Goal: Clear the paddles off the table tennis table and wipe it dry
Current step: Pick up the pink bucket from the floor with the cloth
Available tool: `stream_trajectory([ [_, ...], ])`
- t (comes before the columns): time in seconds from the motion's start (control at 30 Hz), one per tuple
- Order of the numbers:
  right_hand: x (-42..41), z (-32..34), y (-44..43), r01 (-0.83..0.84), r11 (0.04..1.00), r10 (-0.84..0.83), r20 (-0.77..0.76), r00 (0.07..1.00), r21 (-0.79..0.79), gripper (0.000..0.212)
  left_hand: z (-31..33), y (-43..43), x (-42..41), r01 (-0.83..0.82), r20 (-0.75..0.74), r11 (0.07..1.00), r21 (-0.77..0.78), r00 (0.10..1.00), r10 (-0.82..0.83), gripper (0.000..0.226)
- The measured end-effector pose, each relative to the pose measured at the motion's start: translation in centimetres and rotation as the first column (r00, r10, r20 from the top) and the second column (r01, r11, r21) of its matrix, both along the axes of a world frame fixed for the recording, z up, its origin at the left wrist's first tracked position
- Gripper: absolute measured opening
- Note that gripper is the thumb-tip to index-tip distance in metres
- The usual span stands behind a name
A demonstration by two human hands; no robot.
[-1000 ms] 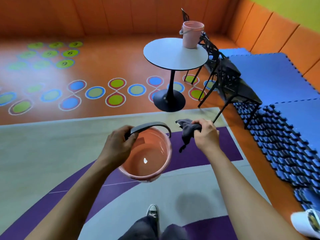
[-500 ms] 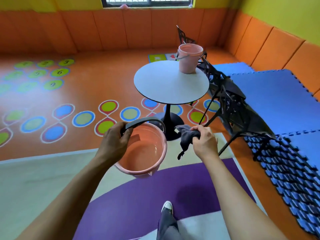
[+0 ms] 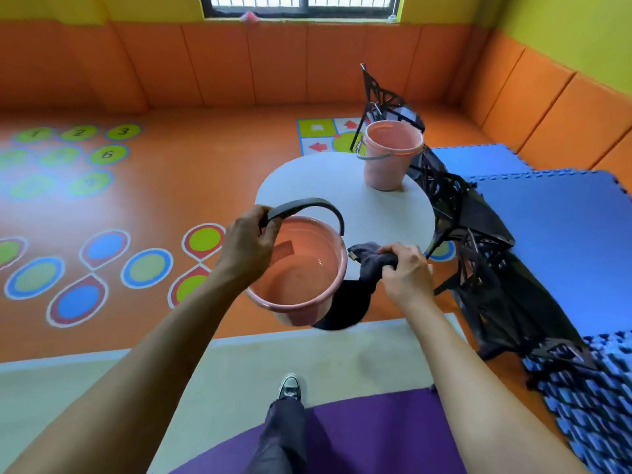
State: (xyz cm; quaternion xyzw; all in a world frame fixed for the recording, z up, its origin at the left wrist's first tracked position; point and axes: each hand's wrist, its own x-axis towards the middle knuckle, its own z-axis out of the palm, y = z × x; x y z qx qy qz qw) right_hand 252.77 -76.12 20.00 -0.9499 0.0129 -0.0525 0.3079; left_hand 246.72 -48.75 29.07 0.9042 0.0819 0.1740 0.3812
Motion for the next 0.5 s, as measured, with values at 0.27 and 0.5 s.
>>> stream_trajectory([
  [0.27,13.1,-3.0,2.1,0.048,0.997,-0.052,-0.081,0.995,-0.058,0.036,-3.4,2.6,15.8,0.112,-0.048,0.993,-0.040,0.992,-0.114,0.012],
  [0.5,21.2,-6.2,3.2,0.057,0.996,-0.067,-0.155,0.986,-0.068,0.042,-6.0,3.6,26.2,0.118,-0.106,0.993,-0.026,0.987,-0.120,0.014],
])
